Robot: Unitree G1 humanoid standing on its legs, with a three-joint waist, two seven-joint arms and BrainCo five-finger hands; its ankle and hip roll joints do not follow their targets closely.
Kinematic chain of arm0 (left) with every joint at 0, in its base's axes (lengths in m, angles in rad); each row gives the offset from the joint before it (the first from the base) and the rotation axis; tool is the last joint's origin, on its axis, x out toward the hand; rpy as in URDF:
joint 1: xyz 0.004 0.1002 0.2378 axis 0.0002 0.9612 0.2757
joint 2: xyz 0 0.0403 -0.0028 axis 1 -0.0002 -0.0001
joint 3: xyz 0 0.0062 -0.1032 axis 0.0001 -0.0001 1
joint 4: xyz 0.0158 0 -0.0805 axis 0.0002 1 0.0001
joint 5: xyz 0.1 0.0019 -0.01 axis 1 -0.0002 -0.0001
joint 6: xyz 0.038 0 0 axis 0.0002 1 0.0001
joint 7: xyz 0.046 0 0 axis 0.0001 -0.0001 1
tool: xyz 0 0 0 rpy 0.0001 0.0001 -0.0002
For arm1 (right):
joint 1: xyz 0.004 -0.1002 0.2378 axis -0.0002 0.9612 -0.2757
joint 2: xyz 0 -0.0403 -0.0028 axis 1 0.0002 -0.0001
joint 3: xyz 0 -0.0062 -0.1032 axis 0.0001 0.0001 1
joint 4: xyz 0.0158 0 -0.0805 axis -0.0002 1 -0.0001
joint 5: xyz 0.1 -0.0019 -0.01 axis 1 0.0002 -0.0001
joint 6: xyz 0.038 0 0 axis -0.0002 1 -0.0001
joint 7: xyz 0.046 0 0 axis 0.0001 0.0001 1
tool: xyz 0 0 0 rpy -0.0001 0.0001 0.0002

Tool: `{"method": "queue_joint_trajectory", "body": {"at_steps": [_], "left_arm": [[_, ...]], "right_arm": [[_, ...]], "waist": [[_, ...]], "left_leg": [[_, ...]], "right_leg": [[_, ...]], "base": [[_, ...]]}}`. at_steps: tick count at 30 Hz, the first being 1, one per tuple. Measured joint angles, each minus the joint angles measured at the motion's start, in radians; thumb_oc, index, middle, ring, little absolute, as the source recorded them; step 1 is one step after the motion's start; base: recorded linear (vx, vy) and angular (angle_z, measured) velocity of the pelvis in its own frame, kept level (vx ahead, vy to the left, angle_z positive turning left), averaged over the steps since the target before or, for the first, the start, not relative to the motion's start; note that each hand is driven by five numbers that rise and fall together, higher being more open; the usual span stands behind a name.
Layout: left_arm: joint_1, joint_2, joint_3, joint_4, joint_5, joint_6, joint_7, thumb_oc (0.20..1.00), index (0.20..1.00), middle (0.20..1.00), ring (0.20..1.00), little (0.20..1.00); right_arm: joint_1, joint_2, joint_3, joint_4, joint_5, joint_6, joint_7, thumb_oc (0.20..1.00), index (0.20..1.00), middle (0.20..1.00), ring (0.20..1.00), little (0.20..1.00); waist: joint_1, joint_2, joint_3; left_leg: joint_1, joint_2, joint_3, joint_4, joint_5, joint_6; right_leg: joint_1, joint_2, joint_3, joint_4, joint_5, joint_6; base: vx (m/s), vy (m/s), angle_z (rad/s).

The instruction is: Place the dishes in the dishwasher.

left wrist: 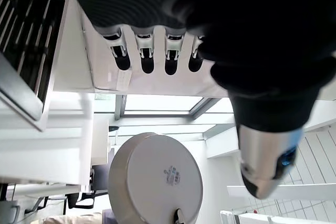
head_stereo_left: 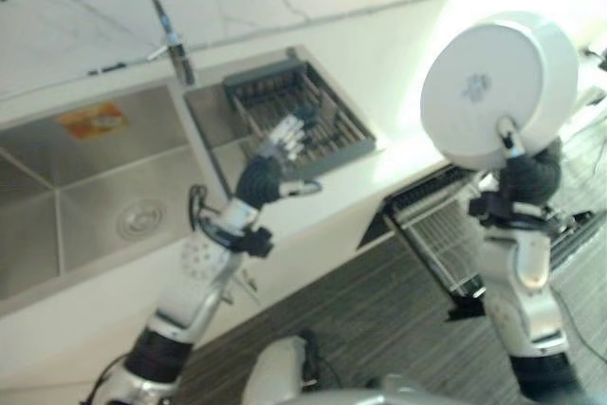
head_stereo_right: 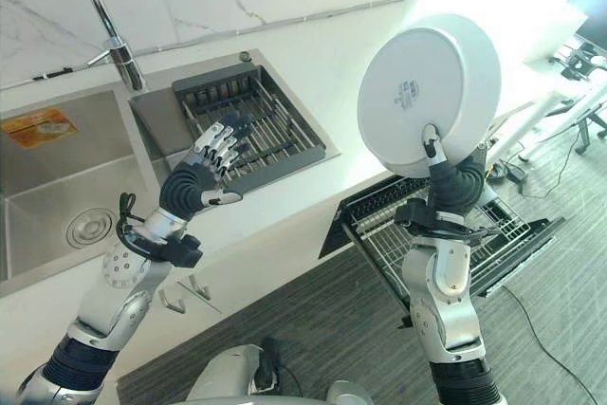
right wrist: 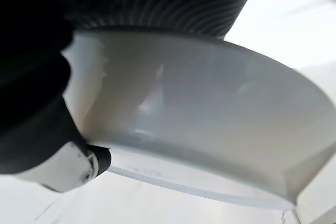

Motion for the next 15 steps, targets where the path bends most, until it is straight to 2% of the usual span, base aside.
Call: {"method": "queue_joint_trajectory", "body": {"at_steps": [2,4,5,6,7,8,9,10,11,12,13,14,15], "left_arm": [[0.011,0.000,-0.003,0.000,0.001,0.000,0.001,1.000,1.000,1.000,1.000,1.000],[0.009,0.005,0.001,-0.009,0.020,0.000,0.004,1.000,1.000,1.000,1.000,1.000],[0.009,0.003,0.001,-0.010,0.030,-0.001,0.005,1.000,1.000,1.000,1.000,1.000],[-0.001,-0.006,0.000,-0.004,0.037,-0.004,0.013,1.000,1.000,1.000,1.000,1.000],[-0.002,0.000,0.001,-0.008,0.038,-0.005,0.014,1.000,1.000,1.000,1.000,1.000],[-0.001,0.008,0.002,-0.007,0.038,-0.005,0.015,1.000,1.000,1.000,1.000,1.000],[-0.002,0.022,0.003,-0.007,0.038,-0.005,0.024,1.000,1.000,1.000,1.000,1.000],[-0.009,0.037,0.002,-0.008,0.039,-0.005,0.029,1.000,1.000,1.000,1.000,1.000],[-0.017,0.044,0.003,-0.006,0.041,-0.006,0.032,1.000,1.000,1.000,1.000,1.000],[-0.030,0.047,0.003,0.010,0.043,-0.003,0.036,1.000,1.000,1.000,1.000,1.000],[-0.028,0.065,0.010,0.003,0.057,-0.003,0.041,1.000,1.000,1.000,1.000,1.000],[-0.024,0.061,0.014,0.008,0.072,-0.002,0.042,1.000,1.000,1.000,1.000,1.000],[0.015,0.056,0.018,-0.023,0.076,0.007,0.047,1.000,1.000,1.000,1.000,1.000]], "right_arm": [[0.005,0.000,0.000,0.000,0.007,0.003,-0.002,0.200,0.200,0.200,0.200,0.200],[0.008,0.002,0.008,0.000,0.010,0.004,-0.002,0.200,0.200,0.200,0.200,0.200],[0.007,0.001,0.008,0.002,0.009,0.004,-0.001,0.200,0.200,0.200,0.200,0.200],[-0.008,0.001,0.014,0.014,0.012,0.003,0.009,0.200,0.200,0.200,0.200,0.200],[-0.005,0.003,0.025,0.010,0.019,0.004,0.025,0.200,0.200,0.200,0.200,0.200],[-0.002,0.003,0.035,0.007,0.019,0.004,0.033,0.200,0.200,0.200,0.200,0.200],[-0.003,0.015,0.042,0.003,0.020,0.004,0.050,0.200,0.200,0.200,0.200,0.200],[-0.002,0.042,0.051,-0.010,0.021,0.003,0.057,0.200,0.200,0.200,0.200,0.200],[-0.003,0.062,0.054,-0.007,0.026,0.003,0.058,0.200,0.200,0.200,0.200,0.200],[-0.004,0.062,0.054,0.002,0.029,0.002,0.054,0.200,0.200,0.200,0.200,0.200],[-0.004,0.061,0.057,0.002,0.041,0.002,0.052,0.200,0.200,0.200,0.200,0.200],[-0.010,0.043,0.056,0.009,0.055,0.003,0.052,0.200,0.200,0.200,0.200,0.200],[-0.006,0.019,0.052,-0.001,0.079,0.020,0.050,0.200,0.200,0.200,0.200,0.200]], "waist": [[-0.007,0.000,-0.001],[-0.009,-0.010,-0.007],[-0.010,-0.009,-0.007],[0.007,-0.005,-0.011],[0.007,-0.006,-0.011],[0.005,-0.007,-0.010],[0.001,-0.013,-0.011],[-0.009,-0.018,-0.009],[-0.013,-0.032,0.000],[-0.010,-0.044,0.000],[0.000,-0.040,0.002],[0.003,-0.016,0.014],[0.009,0.032,0.033]], "left_leg": [[0.000,0.012,0.002,-0.001,0.000,-0.013],[-0.022,0.025,0.003,0.004,0.006,-0.024],[-0.032,0.038,-0.008,0.003,0.015,-0.029],[-0.068,0.068,0.012,0.012,0.024,-0.043],[-0.086,0.087,0.018,0.001,0.045,-0.044],[-0.094,0.102,0.018,0.001,0.052,-0.053],[-0.113,0.121,0.016,0.017,0.059,-0.072],[-0.137,0.141,0.005,0.032,0.053,-0.089],[-0.148,0.161,-0.018,0.044,0.067,-0.122],[-0.161,0.182,-0.036,0.046,0.076,-0.139],[-0.184,0.220,-0.089,0.051,0.107,-0.187],[-0.188,0.260,-0.138,0.044,0.129,-0.221],[-0.162,0.317,-0.168,-0.021,0.148,-0.248]], "right_leg": [[-0.009,0.014,0.027,-0.001,0.003,-0.011],[-0.043,0.026,0.083,0.018,0.005,-0.003],[-0.053,0.024,0.087,0.027,0.001,-0.003],[-0.146,-0.044,0.023,0.153,-0.022,0.014],[-0.190,-0.133,-0.006,0.160,0.001,0.038],[-0.208,-0.186,-0.009,0.143,0.024,0.057],[-0.248,-0.233,0.051,0.133,0.072,0.119],[-0.273,-0.253,0.109,0.108,0.107,0.141],[-0.278,-0.253,0.124,0.064,0.128,0.126],[-0.288,-0.230,0.120,0.076,0.137,0.118],[-0.280,-0.164,0.120,0.078,0.126,0.087],[-0.277,-0.108,0.099,0.118,0.110,0.108],[-0.277,-0.051,0.038,0.171,0.074,0.048]], "base": [[-0.01,-0.151,-0.34],[-0.15,-0.399,-0.18],[-0.22,-0.541,-0.33],[-0.23,-0.637,-0.45],[-0.23,-0.693,-0.54],[-0.17,-0.622,-0.40],[-0.10,-0.611,-0.26],[-0.05,-0.530,-0.11],[0.02,-0.718,0.16],[0.08,-0.636,0.36],[0.13,-0.659,0.51],[0.11,-0.502,0.58],[0.09,-0.417,0.55]]}}
